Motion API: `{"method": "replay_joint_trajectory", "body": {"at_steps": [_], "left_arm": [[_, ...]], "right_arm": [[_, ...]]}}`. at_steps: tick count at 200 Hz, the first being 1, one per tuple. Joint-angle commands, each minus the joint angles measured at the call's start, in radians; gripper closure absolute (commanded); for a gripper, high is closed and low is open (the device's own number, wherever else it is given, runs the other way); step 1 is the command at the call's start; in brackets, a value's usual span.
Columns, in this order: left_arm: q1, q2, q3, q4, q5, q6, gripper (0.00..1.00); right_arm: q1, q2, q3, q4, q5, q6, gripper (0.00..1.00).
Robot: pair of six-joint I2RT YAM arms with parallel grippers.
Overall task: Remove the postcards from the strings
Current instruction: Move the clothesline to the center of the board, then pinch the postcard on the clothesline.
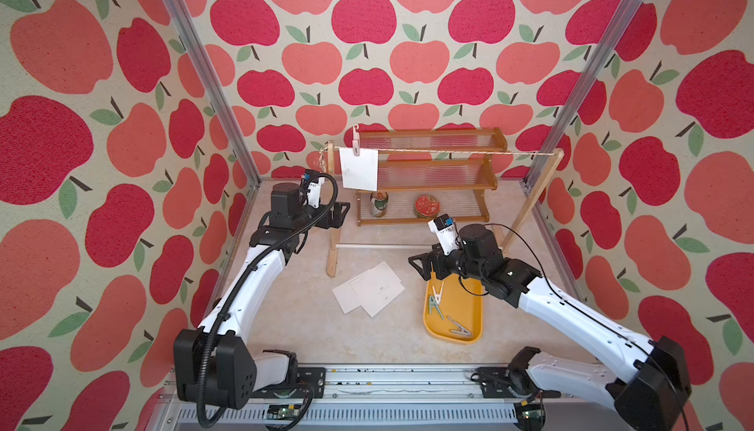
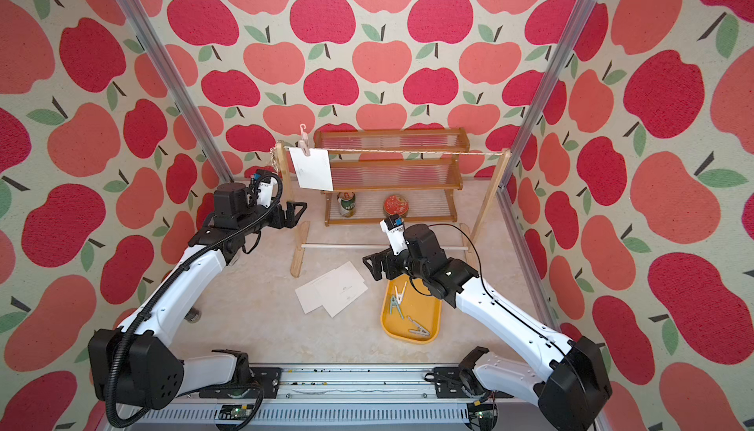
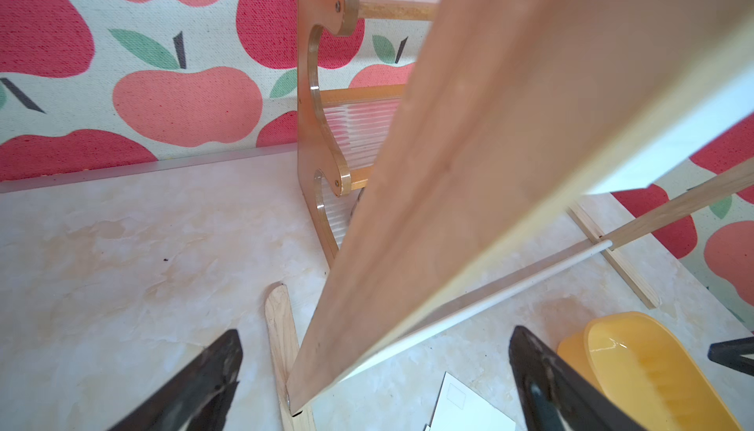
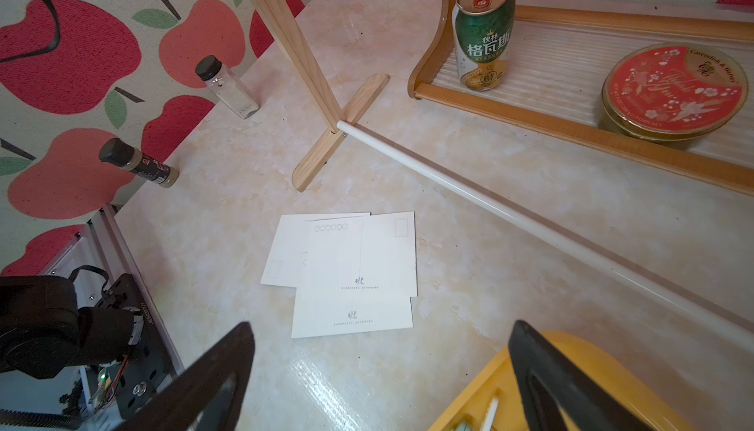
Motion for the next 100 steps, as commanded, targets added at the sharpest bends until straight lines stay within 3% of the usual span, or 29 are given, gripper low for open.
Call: {"method": "replay_joint_trajectory", "body": {"at_steps": [1,44,74,100], "left_arm": [[0.021,-0.076,-0.048,-0.007,-0.049,-0.061,0.00],[0.019,-0.218,-0.132,-0.018,-0.091,-0.206,0.01],[0.008,-0.318,-0.204,0.045,-0.008,-0.354,0.00],[-0.048,-0.376,-0.258,0.126,-0.011,-0.512,0.03]], "right_arm": [[0.005,-0.015,0.033,-0.009,-0.003,-0.032,0.01],[0.004,-0.029,0.096,-0.042,-0.018,-0.076,0.01],[0.004,-0.012,0.178,-0.079,-0.061,-0.111,0.01],[0.004,-0.002,0.239,-0.096,-0.089,-0.128,0.01]]}}
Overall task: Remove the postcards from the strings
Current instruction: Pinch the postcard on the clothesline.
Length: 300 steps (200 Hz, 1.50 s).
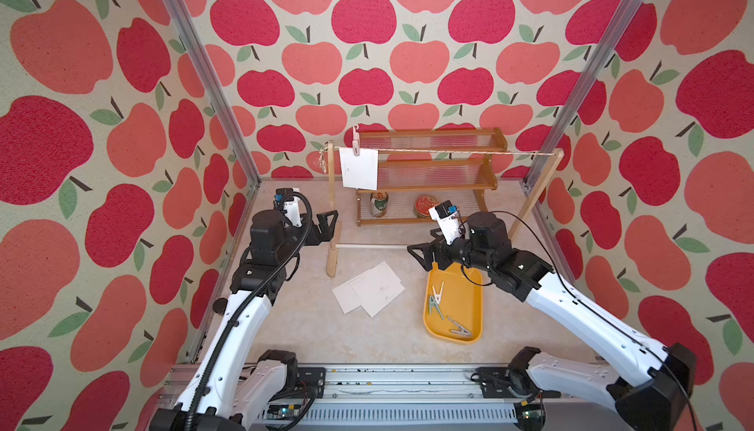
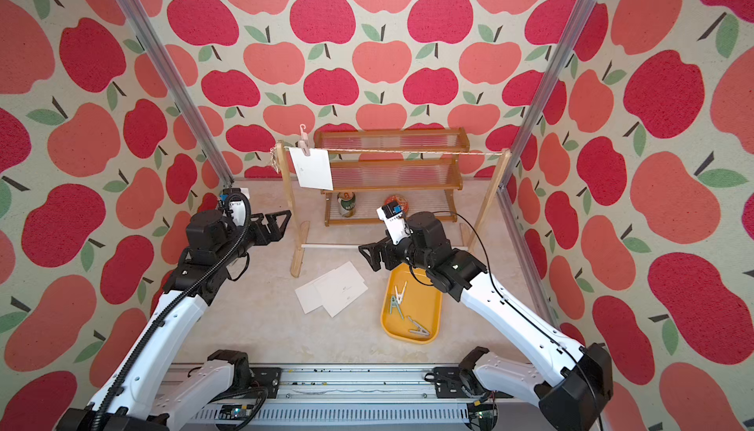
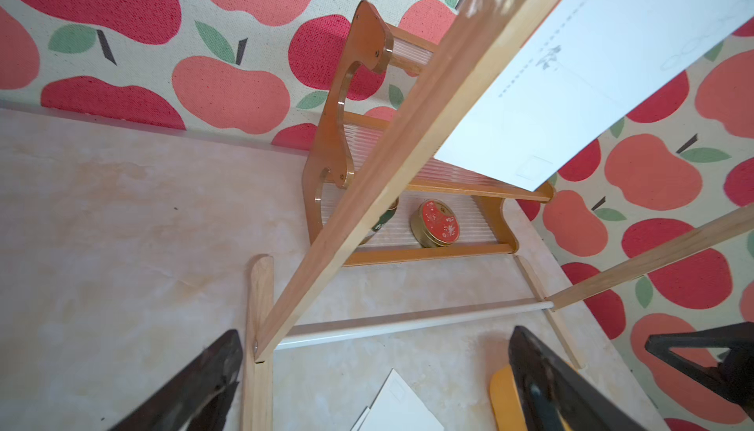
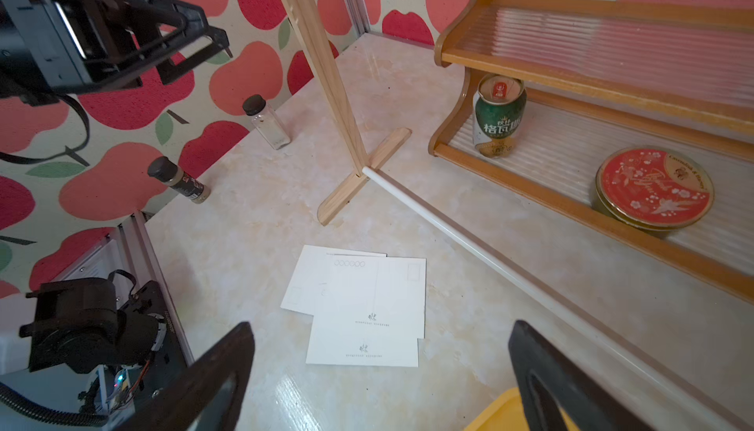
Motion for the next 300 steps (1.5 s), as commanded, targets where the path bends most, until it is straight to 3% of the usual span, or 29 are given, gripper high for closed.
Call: {"method": "replay_joint_trajectory", "body": {"at_steps": [1,22,34,73,115,174,256,300], "left_arm": [[-0.045,-0.040,-0.047,0.100,0.029,-0.199,0.03],[-0.121,-0.031,-0.153,0.324,0.022,-0.408,0.06],[-0.196,-0.002,-0.230,0.514,-0.024,-0.463,0.04],[-0.361,0.194,-0.279,0.867,-0.137,-0.380,0.00],[-0.335,0.416,-0.242,1.221,-0.104,-0.384,0.00],[-0.306,0.568,-0.161,1.397,-0.105,-0.367,0.00],[-0.282,0.626,-0.061,1.431,-0.112,-0.376,0.00],[-0.269,0.638,-0.043,1.462,-0.085,-0.407,0.08]], "right_arm": [[0.005,0.006,0.067,-0.040,-0.048,-0.045,0.01],[0.004,0.015,0.101,-0.036,-0.068,-0.056,0.01],[0.003,0.023,0.116,-0.035,-0.076,-0.062,0.01],[0.004,0.023,0.110,-0.005,-0.096,-0.046,0.01],[0.004,-0.020,0.066,0.019,-0.082,-0.024,0.01],[0.005,-0.057,0.045,0.022,-0.068,-0.024,0.01],[0.004,-0.029,0.066,0.024,-0.089,-0.033,0.01],[0.003,-0.026,0.060,0.037,-0.083,-0.033,0.01]]}}
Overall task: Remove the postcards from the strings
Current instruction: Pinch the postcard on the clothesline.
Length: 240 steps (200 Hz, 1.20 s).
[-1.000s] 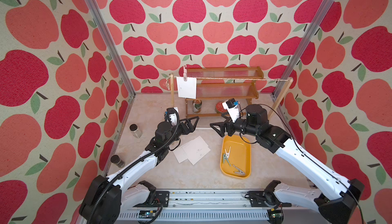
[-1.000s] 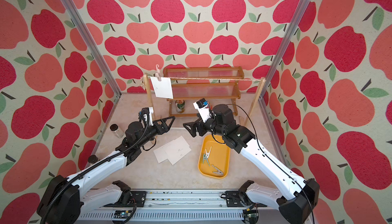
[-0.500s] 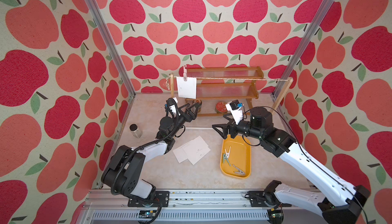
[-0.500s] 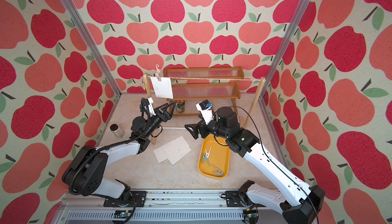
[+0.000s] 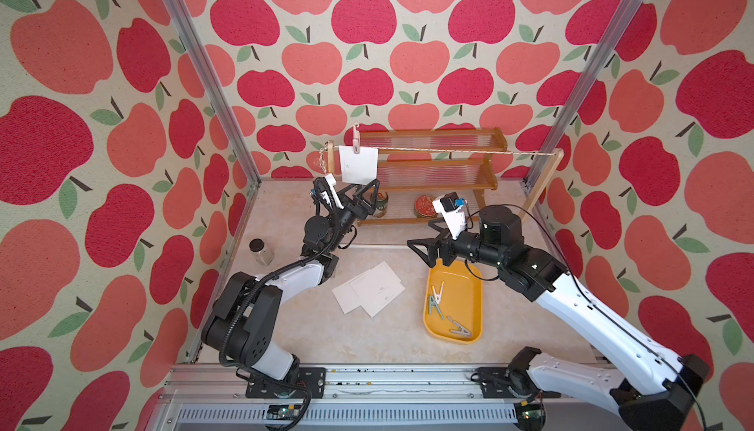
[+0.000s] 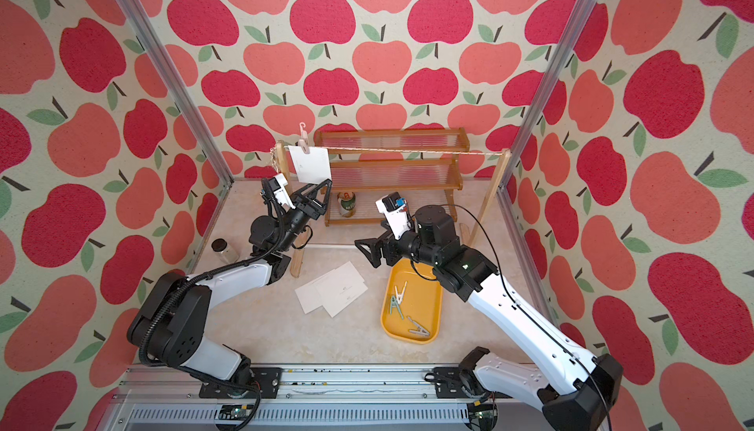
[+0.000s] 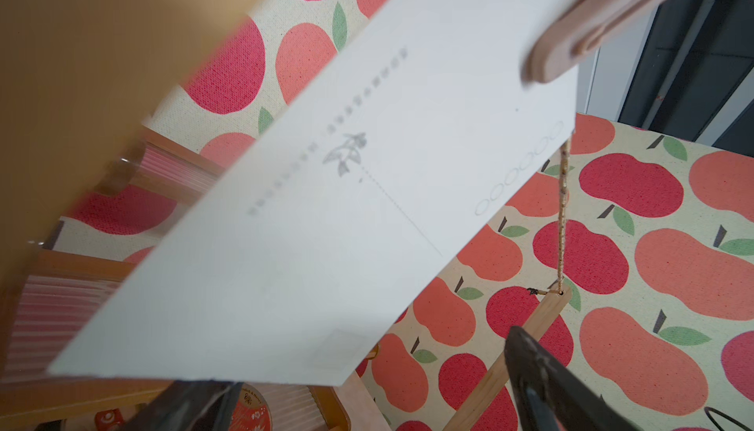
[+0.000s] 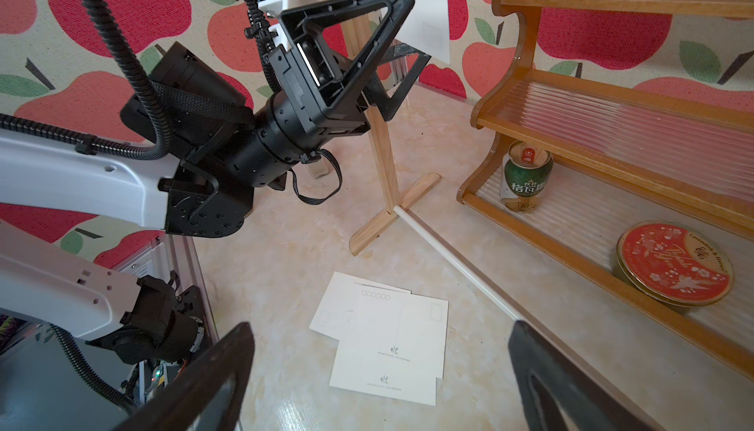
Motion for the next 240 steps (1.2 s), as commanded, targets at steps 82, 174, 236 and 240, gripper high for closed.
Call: {"method": "replay_joint_trajectory", "body": {"at_steps": [82,174,236,240], "left_arm": [[-0.002,-0.063,-0.032,0.058,0.044,-0.074,0.31],[-0.011,-0.201,-0.127,-0.047,0.027,-0.048,0.77],[0.005,-0.239,-0.102,-0.165,0.083,-0.045,1.00],[0.007,-0.242,-0.101,-0.171,0.082,-0.050,1.00]], "right_arm": [[0.004,0.045,0.000,0.053,-0.009,-0.006,0.01],[0.004,0.083,0.016,0.079,-0.023,-0.005,0.01],[0.001,0.166,0.235,0.030,-0.077,-0.064,0.01],[0.001,0.179,0.264,0.025,-0.084,-0.064,0.01]]}}
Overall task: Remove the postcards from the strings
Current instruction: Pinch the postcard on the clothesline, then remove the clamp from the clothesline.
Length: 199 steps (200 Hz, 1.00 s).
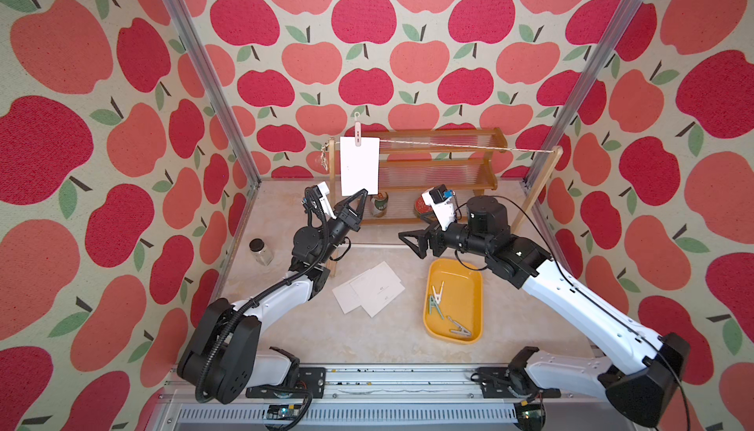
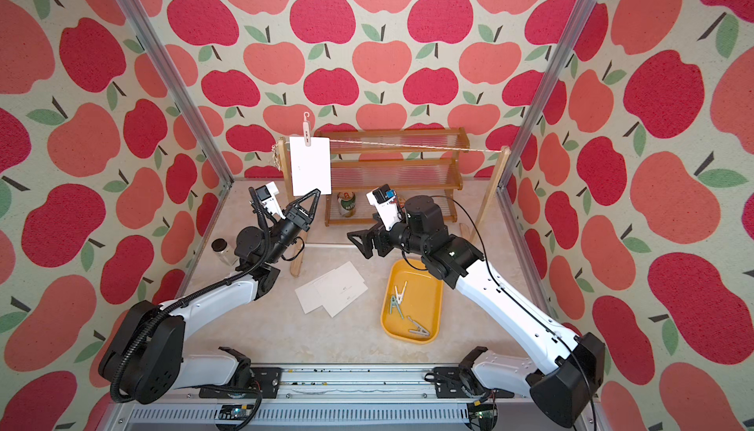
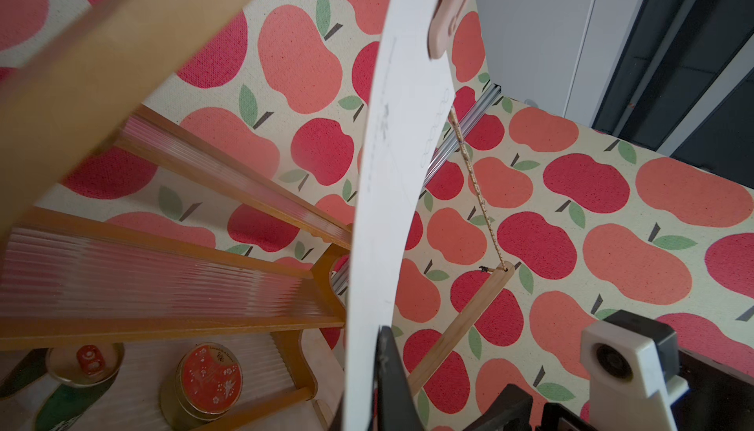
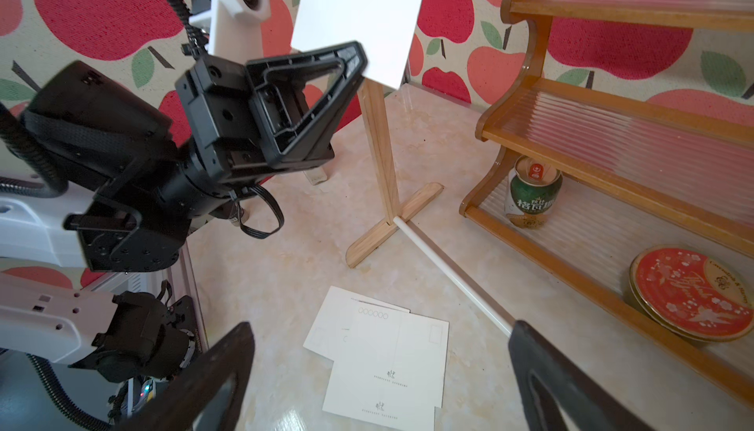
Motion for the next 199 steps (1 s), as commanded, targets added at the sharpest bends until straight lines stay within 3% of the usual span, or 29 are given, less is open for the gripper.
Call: {"method": "replay_joint_trajectory", "body": {"at_steps": [1,84,199], "left_arm": [[0.012,-0.030,0.018,-0.048,0.032,0.014,1.00],[0.058,-0.057,0.041,-0.151,0.074,-0.044,1.00],[0.065,-0.038,0.060,-0.168,0.091,-0.052,1.00]], "right_arm": [[0.001,0.043,0.145,-0.009,-0.059,-0.043,0.01],[-0.045,0.424,0.813,-0.150,-0.187,-0.016,0.02],[-0.110,0.914,1.396,-0.033,-0.398,0.221,0.05]]}}
